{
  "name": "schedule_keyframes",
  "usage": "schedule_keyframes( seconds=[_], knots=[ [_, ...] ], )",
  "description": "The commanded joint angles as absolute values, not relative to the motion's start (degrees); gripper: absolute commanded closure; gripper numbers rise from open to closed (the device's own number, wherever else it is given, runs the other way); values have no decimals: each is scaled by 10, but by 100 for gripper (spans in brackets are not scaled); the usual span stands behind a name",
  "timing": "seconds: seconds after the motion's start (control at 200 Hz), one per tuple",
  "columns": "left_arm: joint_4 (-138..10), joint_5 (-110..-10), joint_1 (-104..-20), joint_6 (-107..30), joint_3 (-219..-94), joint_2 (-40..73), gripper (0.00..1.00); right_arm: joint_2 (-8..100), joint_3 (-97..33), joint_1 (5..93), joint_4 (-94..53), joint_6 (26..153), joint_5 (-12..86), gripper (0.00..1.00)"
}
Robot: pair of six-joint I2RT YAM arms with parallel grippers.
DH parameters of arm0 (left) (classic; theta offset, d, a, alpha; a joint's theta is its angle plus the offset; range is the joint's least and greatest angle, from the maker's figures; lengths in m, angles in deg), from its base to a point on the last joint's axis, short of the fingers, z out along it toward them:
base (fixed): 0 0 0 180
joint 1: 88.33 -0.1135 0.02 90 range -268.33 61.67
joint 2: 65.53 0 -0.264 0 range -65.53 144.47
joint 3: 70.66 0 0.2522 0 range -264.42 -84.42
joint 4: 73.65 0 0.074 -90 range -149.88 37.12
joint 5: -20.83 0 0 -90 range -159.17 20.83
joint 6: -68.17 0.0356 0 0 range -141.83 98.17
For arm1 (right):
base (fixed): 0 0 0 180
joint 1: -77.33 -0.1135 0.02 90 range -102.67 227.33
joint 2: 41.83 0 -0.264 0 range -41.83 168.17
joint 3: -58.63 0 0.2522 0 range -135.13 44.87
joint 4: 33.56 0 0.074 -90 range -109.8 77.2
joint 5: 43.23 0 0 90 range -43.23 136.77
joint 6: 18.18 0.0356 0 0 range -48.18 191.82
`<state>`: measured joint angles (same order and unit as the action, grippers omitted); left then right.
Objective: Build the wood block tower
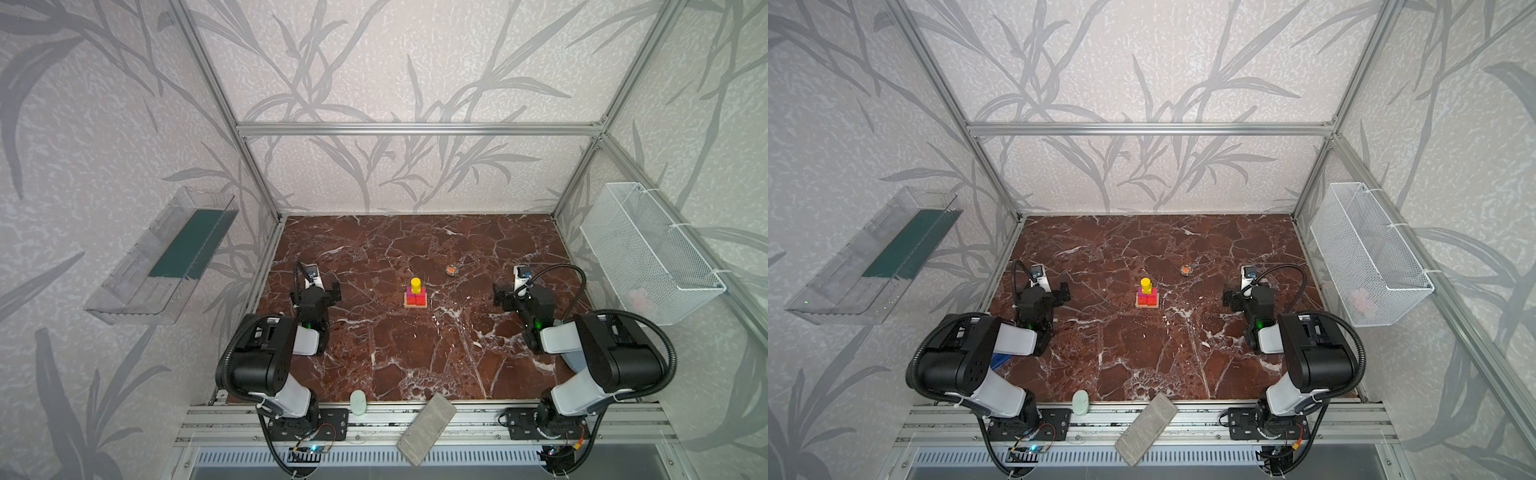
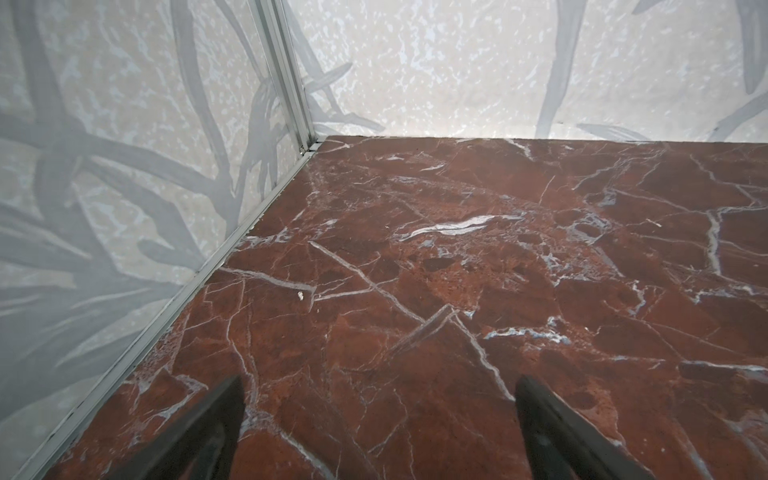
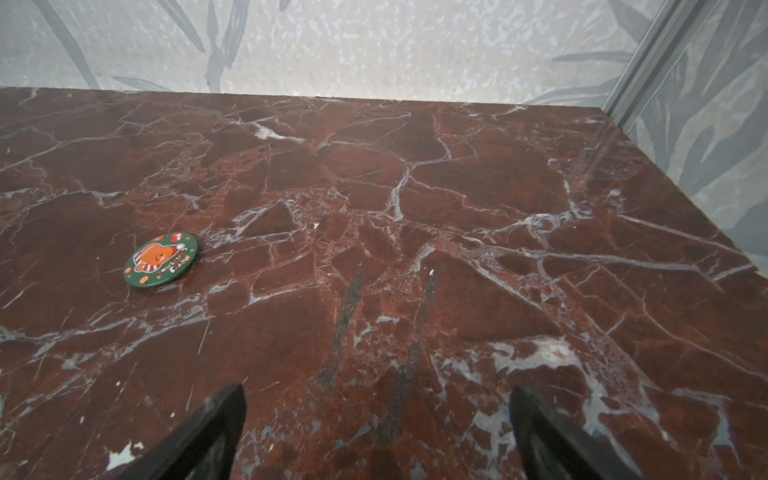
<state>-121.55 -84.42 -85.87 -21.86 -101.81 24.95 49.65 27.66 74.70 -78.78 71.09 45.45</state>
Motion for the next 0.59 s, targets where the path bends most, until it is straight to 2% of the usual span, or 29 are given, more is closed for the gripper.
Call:
schedule_keyframes(
  seconds=[0.0,0.12,0.59],
  knots=[
    [-1225,-803,-870,-219,-1021,248,1,497,278,749,-854,704,444,1],
    [-1127,-809,-883,-245,-1062,238,1,486,247,745,-776,705,459,1],
    [-1144,-809,-885,-241,-1059,244,0,490,249,744,-787,702,451,1]
  ],
)
